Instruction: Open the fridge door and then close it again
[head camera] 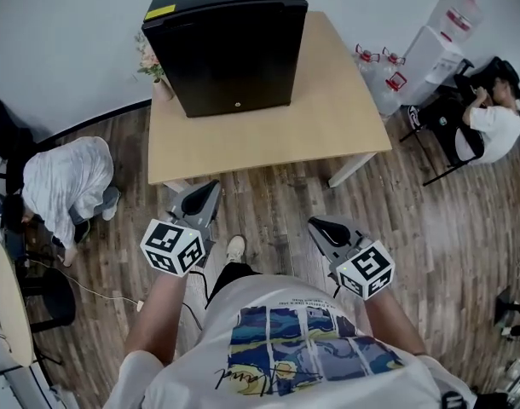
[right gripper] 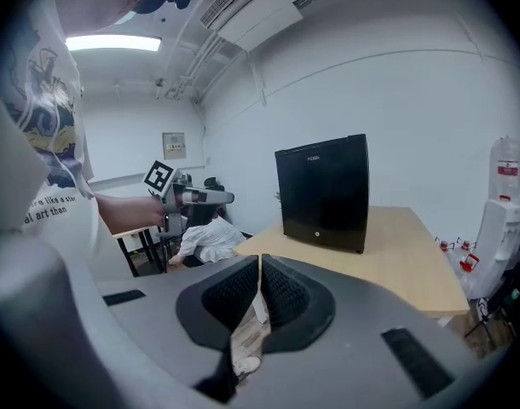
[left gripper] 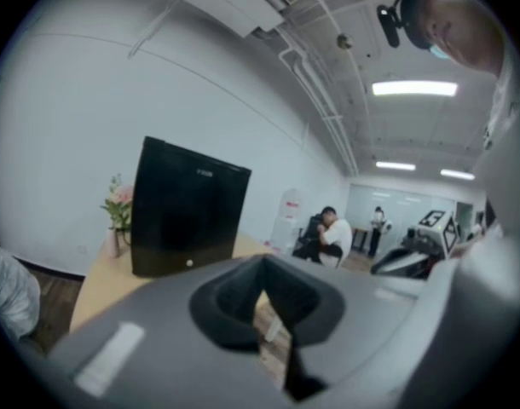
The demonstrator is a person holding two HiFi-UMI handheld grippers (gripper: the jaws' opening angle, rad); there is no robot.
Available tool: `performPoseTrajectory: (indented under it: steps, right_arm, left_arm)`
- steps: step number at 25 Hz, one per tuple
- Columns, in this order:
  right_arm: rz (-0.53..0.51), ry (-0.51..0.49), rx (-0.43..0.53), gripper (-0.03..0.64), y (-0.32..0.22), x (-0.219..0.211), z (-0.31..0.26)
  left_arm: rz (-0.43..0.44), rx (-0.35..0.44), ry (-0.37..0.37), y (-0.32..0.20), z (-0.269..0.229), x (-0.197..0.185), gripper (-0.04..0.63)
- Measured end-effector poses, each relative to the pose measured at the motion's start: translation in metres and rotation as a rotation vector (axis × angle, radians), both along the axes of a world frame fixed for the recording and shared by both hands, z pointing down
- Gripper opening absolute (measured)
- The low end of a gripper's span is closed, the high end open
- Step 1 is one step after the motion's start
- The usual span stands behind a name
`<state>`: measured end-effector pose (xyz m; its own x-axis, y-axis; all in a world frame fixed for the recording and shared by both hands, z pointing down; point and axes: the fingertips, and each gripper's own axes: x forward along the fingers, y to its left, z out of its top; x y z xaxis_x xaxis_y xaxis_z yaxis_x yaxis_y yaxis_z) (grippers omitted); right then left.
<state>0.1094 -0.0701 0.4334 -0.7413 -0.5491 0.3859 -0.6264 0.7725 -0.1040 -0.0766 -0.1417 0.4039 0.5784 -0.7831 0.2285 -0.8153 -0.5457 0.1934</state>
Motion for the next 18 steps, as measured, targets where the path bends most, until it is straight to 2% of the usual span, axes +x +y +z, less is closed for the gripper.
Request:
performPoseTrajectory:
  steps: [8, 13, 18]
  right_arm:
    - [-0.04, -0.026, -0.008, 0.02, 0.036, 0.013, 0.008]
    - [-0.035, -0.038, -0.029, 0.02, 0.059, 0.02, 0.014]
    - [-0.026, -0.039, -0.03, 0.02, 0.071, 0.034, 0.015]
  left_arm:
    - [0.07, -0.051, -0.041, 0.086, 0.029, 0.054, 0.008]
    - [0.103, -0.11, 0.007, 0.115, 0.041, 0.08, 0.008]
    - [0.137, -0.08, -0.026, 0.13, 0.038, 0.101, 0.008]
